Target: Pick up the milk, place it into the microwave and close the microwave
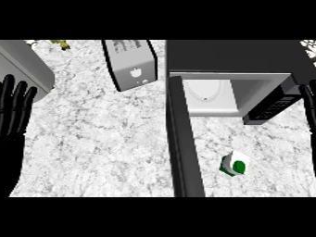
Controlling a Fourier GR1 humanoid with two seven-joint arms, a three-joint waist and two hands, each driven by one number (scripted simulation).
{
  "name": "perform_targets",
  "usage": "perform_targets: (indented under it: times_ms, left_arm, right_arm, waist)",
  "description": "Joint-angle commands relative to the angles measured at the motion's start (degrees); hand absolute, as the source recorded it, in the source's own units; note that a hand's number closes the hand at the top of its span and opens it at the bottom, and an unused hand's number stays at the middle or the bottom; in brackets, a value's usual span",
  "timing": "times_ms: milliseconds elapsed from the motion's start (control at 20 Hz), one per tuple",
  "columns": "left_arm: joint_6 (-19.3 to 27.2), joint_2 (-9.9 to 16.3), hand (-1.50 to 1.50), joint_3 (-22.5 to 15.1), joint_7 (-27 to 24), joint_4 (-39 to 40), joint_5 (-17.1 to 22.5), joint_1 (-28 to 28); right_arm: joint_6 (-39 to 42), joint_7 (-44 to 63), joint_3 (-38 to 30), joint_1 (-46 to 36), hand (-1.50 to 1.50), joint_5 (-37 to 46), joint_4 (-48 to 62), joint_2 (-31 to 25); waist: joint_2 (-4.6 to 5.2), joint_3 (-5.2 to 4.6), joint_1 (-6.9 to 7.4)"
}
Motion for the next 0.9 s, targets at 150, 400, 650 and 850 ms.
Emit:
perform_targets:
  times_ms: [150,400,650,850]
  left_arm:
    - [4.7,-3.3,-1.5,-6.1,4.2,-6.7,-8.3,1.7]
    - [8.4,-6.5,-1.5,-10.9,4.9,-6.5,-2.1,8.8]
    - [10.3,-6.6,-1.5,-16.1,2.2,-11.1,-5.2,16.7]
    - [3.9,-4.7,-1.5,-11.3,-0.6,-14.9,1.2,23.3]
  right_arm:
    - [-12.9,2.2,12.8,3.6,-1.5,12.4,-3.8,6.6]
    - [-18.7,5.0,27.6,4.1,-1.5,7.0,-1.1,6.8]
    - [-27.7,11.8,35.6,-1.9,-1.5,13.6,-1.6,6.8]
    - [-30.6,4.4,40.8,7.3,-1.5,17.5,-1.5,6.8]
  waist:
    - [0.88,0.85,0.25]
    - [0.9,0.82,1.03]
    - [0.94,0.81,0.61]
    - [0.89,0.82,0.42]
